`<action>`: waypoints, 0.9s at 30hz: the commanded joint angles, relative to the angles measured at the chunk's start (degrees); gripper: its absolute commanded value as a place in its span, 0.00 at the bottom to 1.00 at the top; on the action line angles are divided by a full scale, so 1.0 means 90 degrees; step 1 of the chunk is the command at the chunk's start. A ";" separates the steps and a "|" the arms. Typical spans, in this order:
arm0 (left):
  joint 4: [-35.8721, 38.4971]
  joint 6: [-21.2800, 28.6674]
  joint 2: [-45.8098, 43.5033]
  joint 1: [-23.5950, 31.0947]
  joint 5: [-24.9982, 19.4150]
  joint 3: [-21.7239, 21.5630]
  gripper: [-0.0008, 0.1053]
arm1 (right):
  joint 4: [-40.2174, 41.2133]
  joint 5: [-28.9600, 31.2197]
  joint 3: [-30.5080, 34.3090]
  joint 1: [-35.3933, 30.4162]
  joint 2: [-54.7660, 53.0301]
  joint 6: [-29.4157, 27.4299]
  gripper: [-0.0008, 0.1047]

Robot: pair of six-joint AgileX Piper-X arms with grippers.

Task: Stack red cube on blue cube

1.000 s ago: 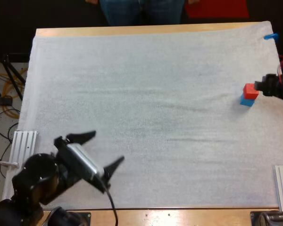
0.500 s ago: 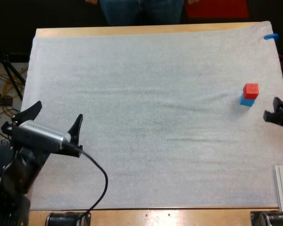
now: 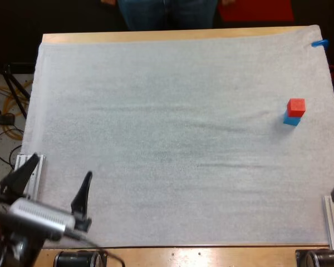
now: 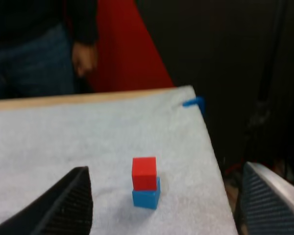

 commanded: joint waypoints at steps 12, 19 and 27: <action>0.1232 0.0239 -0.2145 0.0003 0.0688 0.0895 0.83 | 0.0789 -0.0236 0.0448 -0.0001 -0.1812 -0.0115 0.61; 0.2133 0.0238 -0.2701 0.0034 0.0486 0.0894 0.83 | 0.0777 -0.0377 0.0572 -0.0001 -0.1887 -0.0072 0.61; 0.1316 0.0212 -0.2716 0.0037 -0.0450 0.1073 0.83 | 0.0322 -0.0671 0.0814 -0.0001 -0.1887 -0.0092 0.61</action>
